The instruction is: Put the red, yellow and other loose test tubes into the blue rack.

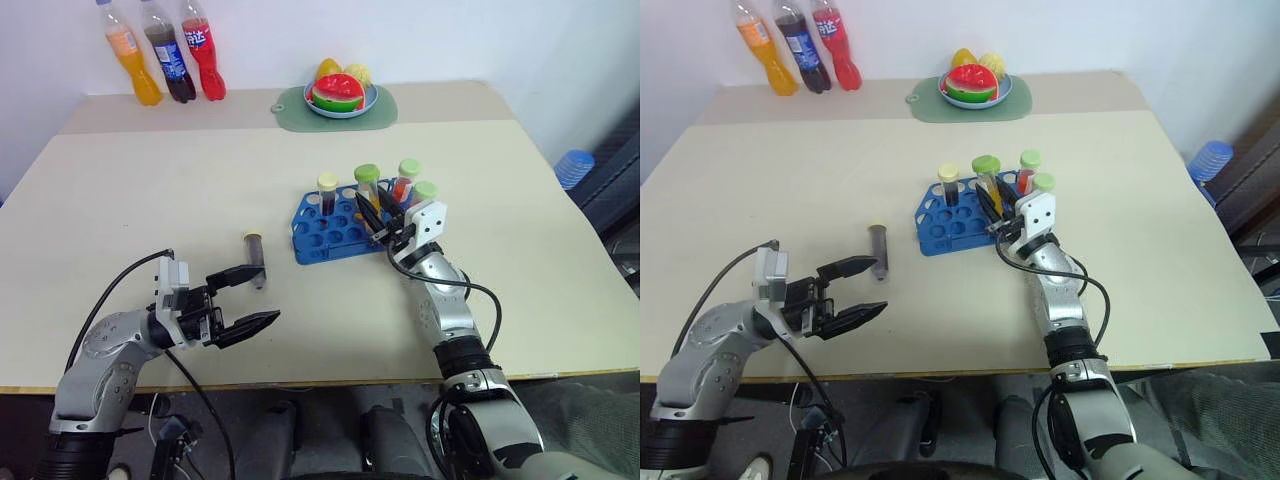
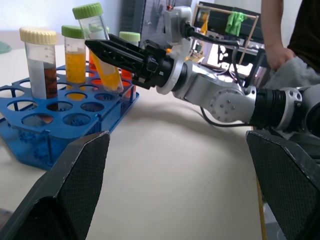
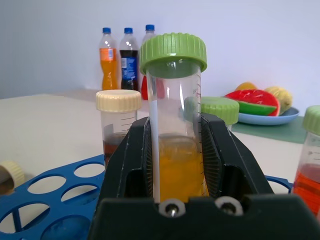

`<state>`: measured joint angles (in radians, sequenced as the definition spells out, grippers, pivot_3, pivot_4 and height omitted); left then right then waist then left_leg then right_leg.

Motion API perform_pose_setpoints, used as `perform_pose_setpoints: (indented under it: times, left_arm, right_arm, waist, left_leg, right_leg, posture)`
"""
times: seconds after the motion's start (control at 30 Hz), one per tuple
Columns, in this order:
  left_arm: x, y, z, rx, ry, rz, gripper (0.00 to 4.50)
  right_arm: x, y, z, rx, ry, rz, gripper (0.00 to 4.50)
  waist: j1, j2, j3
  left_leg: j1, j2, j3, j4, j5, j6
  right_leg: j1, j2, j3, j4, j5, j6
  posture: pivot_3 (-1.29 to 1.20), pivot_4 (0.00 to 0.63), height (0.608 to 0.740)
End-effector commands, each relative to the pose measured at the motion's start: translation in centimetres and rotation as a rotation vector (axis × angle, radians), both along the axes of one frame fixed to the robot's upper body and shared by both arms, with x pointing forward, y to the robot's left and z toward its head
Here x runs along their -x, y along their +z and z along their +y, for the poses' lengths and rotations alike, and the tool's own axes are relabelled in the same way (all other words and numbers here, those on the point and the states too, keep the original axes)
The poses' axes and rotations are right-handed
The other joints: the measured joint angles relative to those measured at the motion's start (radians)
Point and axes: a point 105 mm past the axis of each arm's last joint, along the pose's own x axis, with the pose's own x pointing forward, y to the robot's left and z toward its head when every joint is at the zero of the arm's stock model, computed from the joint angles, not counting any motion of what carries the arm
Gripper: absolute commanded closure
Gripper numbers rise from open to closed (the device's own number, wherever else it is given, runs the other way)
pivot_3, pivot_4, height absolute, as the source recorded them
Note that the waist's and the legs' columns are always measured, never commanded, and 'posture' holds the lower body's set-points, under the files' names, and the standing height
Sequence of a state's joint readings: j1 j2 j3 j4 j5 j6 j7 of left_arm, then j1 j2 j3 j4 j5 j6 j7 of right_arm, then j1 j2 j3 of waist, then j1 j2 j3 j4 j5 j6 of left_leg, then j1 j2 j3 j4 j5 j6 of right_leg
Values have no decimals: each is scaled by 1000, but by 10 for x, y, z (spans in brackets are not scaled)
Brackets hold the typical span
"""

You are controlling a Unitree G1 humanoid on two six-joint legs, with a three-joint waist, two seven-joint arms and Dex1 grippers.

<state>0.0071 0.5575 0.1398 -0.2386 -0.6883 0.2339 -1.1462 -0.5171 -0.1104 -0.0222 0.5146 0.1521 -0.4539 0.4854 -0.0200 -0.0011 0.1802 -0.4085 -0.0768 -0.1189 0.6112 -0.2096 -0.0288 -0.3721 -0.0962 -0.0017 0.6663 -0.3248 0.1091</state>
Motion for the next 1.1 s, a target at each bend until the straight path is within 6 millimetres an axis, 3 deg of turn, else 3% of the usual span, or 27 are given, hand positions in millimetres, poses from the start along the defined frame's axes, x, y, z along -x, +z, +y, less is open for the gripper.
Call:
perform_pose_setpoints:
  times: [0.03, 0.13, 0.23, 0.27, 0.33, 0.5, 0.6, 0.7, 0.87, 1.1]
  left_arm:
    - [0, 6, 4, 29, 26, -18, 0]
    - [-4, 5, 7, 48, 71, 13, 0]
    - [-9, 10, 10, 93, 119, 53, 0]
    - [-12, 11, 12, 105, 152, 74, 0]
    - [-15, 16, 15, 140, 194, 119, 0]
    - [-35, 17, 39, 22, 560, 204, 0]
    - [-38, 23, 47, -14, 663, 369, 0]
    - [-40, 15, 55, -149, 722, 568, 0]
    - [-62, 35, 55, -132, 692, 818, 0]
    - [-89, 29, 43, -207, 793, 1015, 0]
  right_arm:
    - [6, -9, -1, -32, 8, 3, 3059]
    - [11, -12, -10, 44, -38, -31, 1775]
    - [15, -11, -21, 100, -69, -47, 182]
    - [19, -11, -25, 130, -70, -53, 84]
    - [27, -8, -33, 168, -60, -49, 84]
    - [60, -13, -53, 327, 49, 65, 84]
    - [90, -16, -64, 443, 167, 157, 84]
    - [105, -7, -71, 493, 229, 207, 84]
    - [107, 7, -84, 541, 253, 228, 84]
    - [113, 12, -86, 586, 357, 275, 84]
  waist:
    - [0, 0, 0]
    - [1, 0, 0]
    - [2, 0, 0]
    - [3, 0, 0]
    - [5, 0, 0]
    - [8, 0, 0]
    - [9, 0, 0]
    - [6, -1, 1]
    - [9, -3, 1]
    - [13, -5, 2]
  left_leg:
    - [0, 0, 0, 0, 0, 0]
    - [0, 0, 0, 0, 0, 0]
    - [0, 0, 1, -1, 0, 0]
    - [0, 0, 1, -1, 0, 0]
    - [0, 0, 1, -1, 0, 0]
    - [0, 0, 1, 0, 0, 1]
    - [-1, 0, 1, 0, -1, 1]
    - [-1, 1, 0, 1, -1, 2]
    - [-1, 1, 0, 2, -1, 2]
    - [-1, -1, 2, 2, -1, 2]
  right_leg:
    - [0, 0, 0, 0, 0, 0]
    - [0, 0, 0, 0, 0, 0]
    - [-1, 0, 1, 0, 0, 0]
    - [-1, 0, 2, 0, 0, 0]
    - [-1, 0, 2, 0, 0, 0]
    - [0, -1, 2, 0, 0, 0]
    - [0, -2, 2, 0, 0, 0]
    - [0, -1, 2, 0, 0, 0]
    - [0, 0, 1, 0, -1, 1]
    - [0, -2, 3, 0, -1, 2]
  posture:
    - [0, 150, 740]
    - [0, 150, 740]
    - [0, 150, 740]
    - [0, 150, 740]
    - [0, 150, 740]
    - [0, 150, 740]
    - [0, 150, 740]
    - [0, 150, 740]
    - [0, 150, 740]
    - [0, 150, 740]
